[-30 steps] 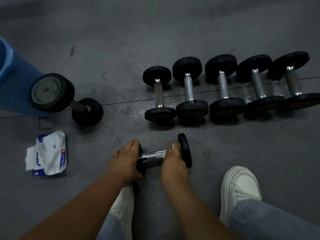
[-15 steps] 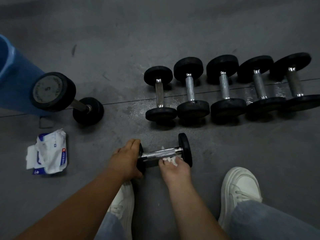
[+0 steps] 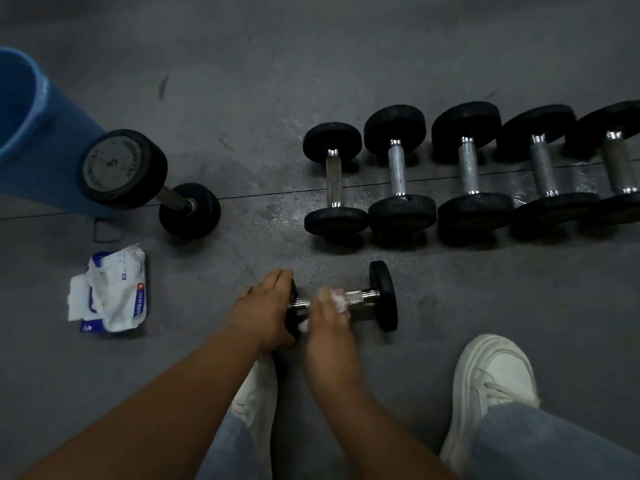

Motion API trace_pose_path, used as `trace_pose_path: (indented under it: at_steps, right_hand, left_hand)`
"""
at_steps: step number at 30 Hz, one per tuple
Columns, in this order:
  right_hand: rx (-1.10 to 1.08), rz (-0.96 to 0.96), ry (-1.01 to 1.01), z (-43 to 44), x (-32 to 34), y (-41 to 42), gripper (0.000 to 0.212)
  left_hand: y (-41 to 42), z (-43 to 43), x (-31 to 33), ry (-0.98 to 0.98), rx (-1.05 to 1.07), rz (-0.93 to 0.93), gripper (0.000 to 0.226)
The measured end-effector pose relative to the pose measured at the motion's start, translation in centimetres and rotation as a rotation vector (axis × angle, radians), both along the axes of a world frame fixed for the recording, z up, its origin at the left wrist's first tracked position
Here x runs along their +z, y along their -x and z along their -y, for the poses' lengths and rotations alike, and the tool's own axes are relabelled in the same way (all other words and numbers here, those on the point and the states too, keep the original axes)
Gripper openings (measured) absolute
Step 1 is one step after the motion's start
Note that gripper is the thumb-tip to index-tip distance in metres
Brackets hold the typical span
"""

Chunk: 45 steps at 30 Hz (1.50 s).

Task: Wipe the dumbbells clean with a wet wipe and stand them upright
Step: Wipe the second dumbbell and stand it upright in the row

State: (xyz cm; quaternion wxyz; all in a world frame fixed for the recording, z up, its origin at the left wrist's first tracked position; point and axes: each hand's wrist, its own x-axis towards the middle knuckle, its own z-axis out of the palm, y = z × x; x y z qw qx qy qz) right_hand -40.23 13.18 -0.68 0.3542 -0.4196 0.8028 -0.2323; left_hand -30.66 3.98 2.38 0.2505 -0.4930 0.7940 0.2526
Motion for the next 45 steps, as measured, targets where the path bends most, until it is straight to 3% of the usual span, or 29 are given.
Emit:
trace_pose_path:
  at_steps: [2, 6, 9, 10, 13, 17, 19, 26, 31, 34, 37, 39, 41, 45]
  right_hand:
    - [0.236, -0.086, -0.006, -0.3, -0.8, 0.7, 0.049]
    - [0.175, -0.265, -0.128, 0.5, -0.7, 2.4, 0.05]
    - [0.461, -0.253, -0.061, 0.6, -0.6, 0.9, 0.057]
    - [0.486, -0.251, -0.067, 1.0, -0.8, 1.5, 0.055]
    - [0.295, -0.326, -0.163, 2.2, -1.1, 3.7, 0.043]
    - [0.593, -0.29, -0.054, 2.0, -0.6, 2.7, 0.04]
    - [0.552, -0.291, -0.099, 3.0, -0.3, 4.4, 0.028]
    - [0.277, -0.271, -0.104, 3.8, -1.0, 5.2, 0.022]
    - [0.584, -0.287, -0.136, 1.5, -1.3, 3.5, 0.033]
    - [0.446, -0.373, -0.268, 1.0, -0.6, 4.8, 0.036]
    - [0.58, -0.343, -0.282, -0.7, 0.2, 2.4, 0.042]
    - [0.527, -0.289, -0.347, -1.1, 0.1, 2.8, 0.033]
    - [0.447, -0.352, -0.395, -1.3, -0.2, 3.6, 0.029]
    - [0.623, -0.3, -0.232, -2.8, 0.1, 1.8, 0.039]
  left_hand:
    - [0.1, 0.0, 0.1, 0.006, -0.004, -0.002, 0.119]
    - [0.1, 0.1, 0.4, -0.001, -0.022, 0.032, 0.122]
    - [0.2, 0.8, 0.4, 0.008, -0.081, 0.041, 0.117]
    - [0.2, 1.2, 0.3, 0.013, -0.11, 0.05, 0.114]
    - [0.0, 2.2, 0.3, 0.0, -0.184, 0.055, 0.104]
    - [-0.9, 2.0, -0.5, 0.017, -0.196, -0.006, 0.112]
    - [-1.3, 1.5, -0.6, 0.035, -0.167, -0.042, 0.116]
    - [-1.8, -0.2, -1.2, 0.033, -0.053, -0.125, 0.122]
    - [-1.9, -0.9, -0.8, 0.096, -0.061, -0.169, 0.118]
    - [-2.6, -3.4, -0.5, 0.109, -0.068, -0.186, 0.115]
    - [-3.8, -5.0, -0.2, 0.107, -0.071, -0.257, 0.113]
    - [-4.5, -5.2, -0.5, 0.122, -0.121, -0.256, 0.118]
    - [-4.9, -5.2, -1.1, 0.095, -0.15, -0.271, 0.119]
    - [-5.7, -3.7, -1.7, 0.017, -0.043, -0.389, 0.111]
